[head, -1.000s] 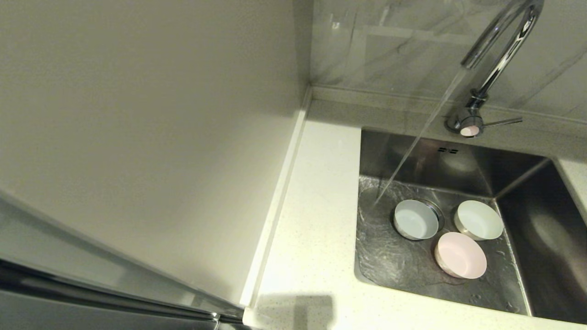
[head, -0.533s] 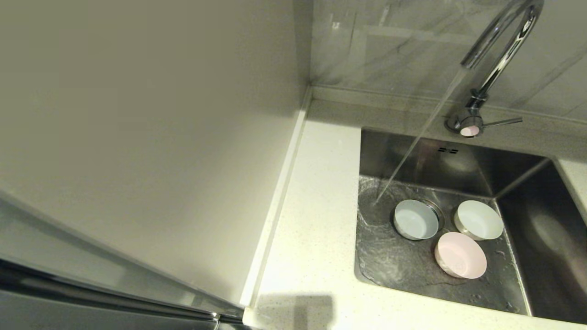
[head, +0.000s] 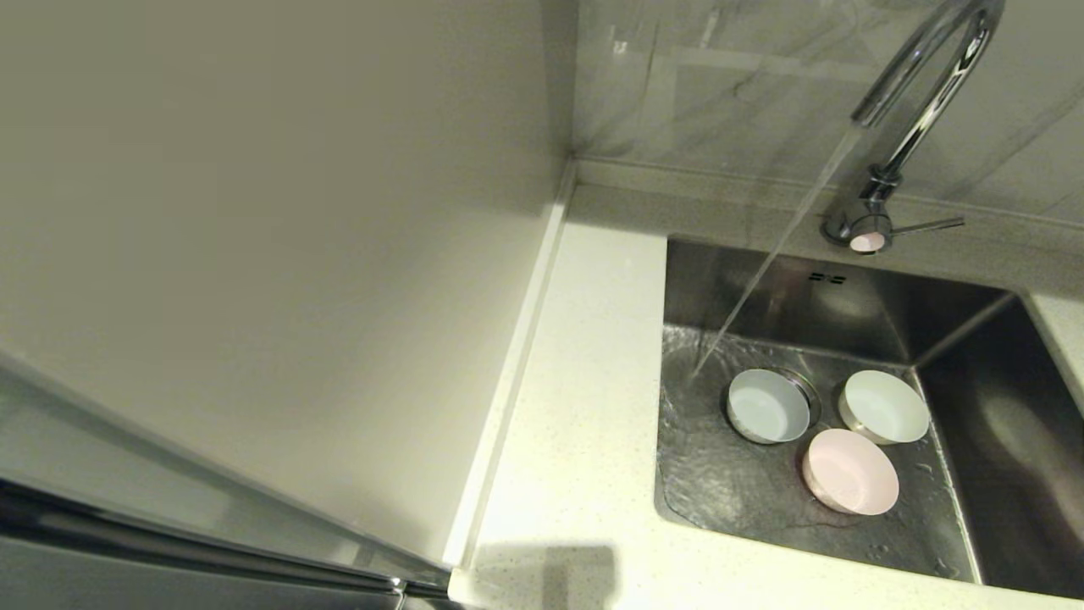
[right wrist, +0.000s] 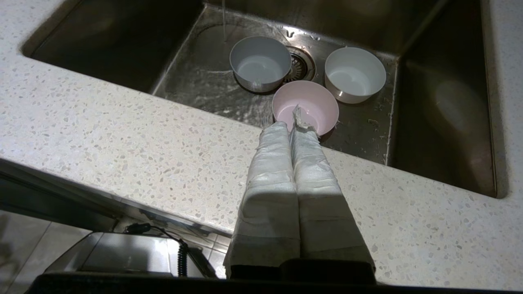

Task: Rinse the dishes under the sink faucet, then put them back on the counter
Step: Wait for the water to rinse the bowl

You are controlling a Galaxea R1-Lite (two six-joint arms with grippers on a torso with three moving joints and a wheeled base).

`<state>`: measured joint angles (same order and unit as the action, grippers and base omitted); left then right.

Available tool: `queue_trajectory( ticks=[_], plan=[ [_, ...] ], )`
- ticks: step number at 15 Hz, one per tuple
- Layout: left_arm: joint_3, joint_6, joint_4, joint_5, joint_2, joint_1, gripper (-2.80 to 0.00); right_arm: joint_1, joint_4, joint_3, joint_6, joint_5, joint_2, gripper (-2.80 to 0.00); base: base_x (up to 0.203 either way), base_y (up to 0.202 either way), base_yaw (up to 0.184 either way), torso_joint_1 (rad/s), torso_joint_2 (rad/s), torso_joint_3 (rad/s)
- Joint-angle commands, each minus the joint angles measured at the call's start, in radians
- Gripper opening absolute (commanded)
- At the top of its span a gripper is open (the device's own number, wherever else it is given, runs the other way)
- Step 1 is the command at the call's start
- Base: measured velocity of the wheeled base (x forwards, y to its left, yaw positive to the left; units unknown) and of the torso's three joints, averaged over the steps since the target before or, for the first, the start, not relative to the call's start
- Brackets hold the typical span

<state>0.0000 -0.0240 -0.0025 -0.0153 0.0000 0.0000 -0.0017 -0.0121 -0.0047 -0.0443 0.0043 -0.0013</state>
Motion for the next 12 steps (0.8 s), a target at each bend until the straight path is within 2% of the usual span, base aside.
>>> queue_trajectory(
  ticks=[1, 12],
  plan=[
    [0.0, -0.001, -0.001, 0.0, -0.003, 0.0, -2.8, 0.0, 0.0, 0.0, 0.0, 0.0, 0.001, -2.8, 0.0, 0.0, 0.0, 0.0, 0.0, 0.0],
    [0.0, 0.0, -0.001, 0.0, -0.003, 0.0, -2.8, 0.0, 0.0, 0.0, -0.002, 0.009, 0.001, -2.8, 0.0, 0.0, 0.0, 0.0, 0.0, 0.0]
  ],
)
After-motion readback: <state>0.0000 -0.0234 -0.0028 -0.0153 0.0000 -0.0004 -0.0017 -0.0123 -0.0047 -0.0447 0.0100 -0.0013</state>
